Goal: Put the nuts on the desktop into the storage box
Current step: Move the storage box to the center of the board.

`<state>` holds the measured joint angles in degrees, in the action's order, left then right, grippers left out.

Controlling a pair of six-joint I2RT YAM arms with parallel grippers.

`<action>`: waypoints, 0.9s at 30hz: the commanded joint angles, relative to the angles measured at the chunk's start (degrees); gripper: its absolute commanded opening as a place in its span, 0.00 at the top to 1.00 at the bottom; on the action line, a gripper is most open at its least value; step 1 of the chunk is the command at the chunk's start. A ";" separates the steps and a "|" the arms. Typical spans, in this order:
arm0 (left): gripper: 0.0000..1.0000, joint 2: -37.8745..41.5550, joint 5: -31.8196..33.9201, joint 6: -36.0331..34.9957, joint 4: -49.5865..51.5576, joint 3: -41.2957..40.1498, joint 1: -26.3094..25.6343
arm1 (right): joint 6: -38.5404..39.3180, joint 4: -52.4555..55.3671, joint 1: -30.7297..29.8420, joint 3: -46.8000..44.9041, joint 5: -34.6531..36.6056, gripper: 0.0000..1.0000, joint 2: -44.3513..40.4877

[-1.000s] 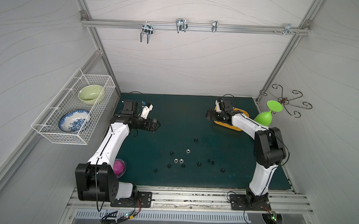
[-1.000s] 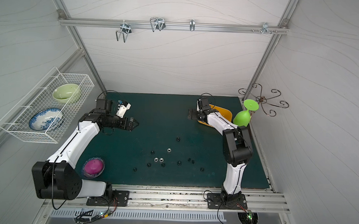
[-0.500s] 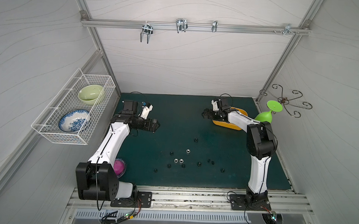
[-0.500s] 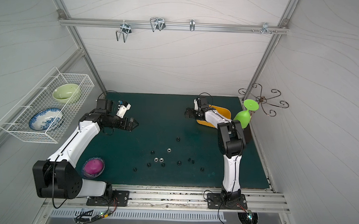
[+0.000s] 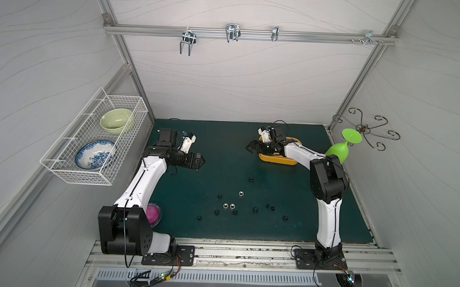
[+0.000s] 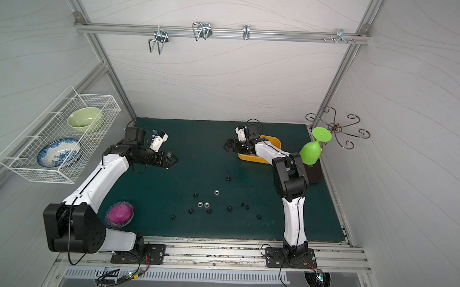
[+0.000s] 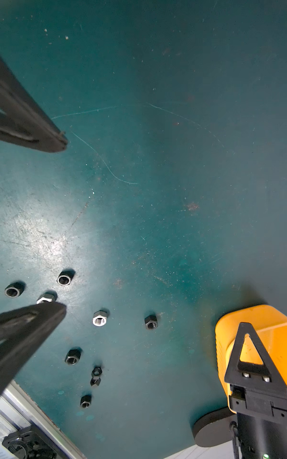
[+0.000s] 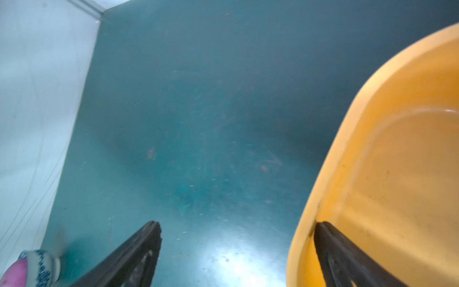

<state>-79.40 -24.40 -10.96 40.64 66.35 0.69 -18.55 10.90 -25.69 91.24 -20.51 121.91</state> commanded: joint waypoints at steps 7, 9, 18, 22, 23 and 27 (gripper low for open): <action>0.02 0.16 -0.25 -0.58 -1.22 -0.59 -0.07 | -2.55 -1.15 -4.22 1.73 -5.40 0.01 -3.96; 0.01 -0.03 -0.29 -0.38 -1.41 -0.69 -0.08 | -2.64 -1.04 -5.68 2.22 -6.20 0.01 -4.48; 0.01 -0.38 -0.26 2.92 -3.29 -0.89 -0.31 | 1.10 8.36 -0.69 2.24 7.34 0.01 -13.83; 0.01 -2.51 3.96 7.83 -5.48 0.82 -2.21 | 9.44 17.80 2.09 3.78 27.09 0.01 -14.80; 0.01 -3.25 5.21 8.60 -5.57 1.61 -2.91 | 10.20 19.41 2.89 4.20 29.03 0.01 -14.32; 0.01 -6.42 8.78 10.99 -5.31 5.00 -5.76 | 10.11 22.32 7.39 3.74 31.05 0.02 -12.75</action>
<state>-84.31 -18.98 -2.81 37.91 67.51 -3.53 -11.09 25.87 -19.70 95.64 3.38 107.63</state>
